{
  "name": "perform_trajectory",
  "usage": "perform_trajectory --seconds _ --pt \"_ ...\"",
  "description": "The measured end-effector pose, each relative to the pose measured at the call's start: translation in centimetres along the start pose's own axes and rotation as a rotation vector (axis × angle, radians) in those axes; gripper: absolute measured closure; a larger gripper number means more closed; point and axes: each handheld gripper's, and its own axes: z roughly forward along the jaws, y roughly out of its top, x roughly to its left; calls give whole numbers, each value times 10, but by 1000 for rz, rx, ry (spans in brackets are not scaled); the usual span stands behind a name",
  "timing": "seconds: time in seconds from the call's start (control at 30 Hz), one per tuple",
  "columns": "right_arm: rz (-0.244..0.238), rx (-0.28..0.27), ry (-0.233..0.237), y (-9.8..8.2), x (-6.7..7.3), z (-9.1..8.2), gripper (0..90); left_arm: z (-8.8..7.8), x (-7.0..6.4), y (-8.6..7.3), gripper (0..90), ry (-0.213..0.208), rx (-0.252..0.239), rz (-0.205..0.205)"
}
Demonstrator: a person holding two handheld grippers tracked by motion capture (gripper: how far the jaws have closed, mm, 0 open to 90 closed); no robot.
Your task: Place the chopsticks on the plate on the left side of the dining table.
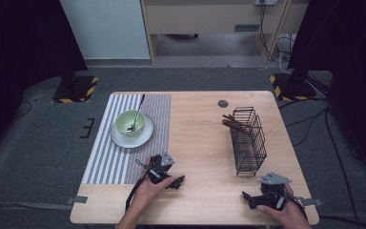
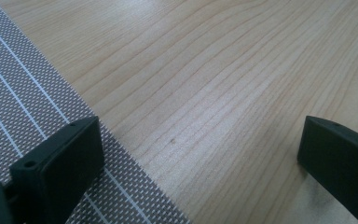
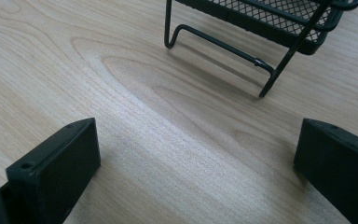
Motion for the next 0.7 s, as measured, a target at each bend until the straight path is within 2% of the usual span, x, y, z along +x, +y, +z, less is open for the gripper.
perform_trajectory --seconds 0.1,0.2,0.33,0.43,0.7 --pt "0 -1 -1 0 0 0 4 -1 0 1 2 3 4 -2" --pt "1 0 -2 0 0 0 4 -3 -2 2 27 -29 4 -5" --pt "1 0 -2 0 0 0 4 -5 -5 6 36 -42 -9 -3" --pt "1 0 -2 0 0 0 3 -6 -7 9 47 -72 -15 -7" --pt "0 0 -1 0 0 0 4 -12 -19 22 65 -89 -30 42"
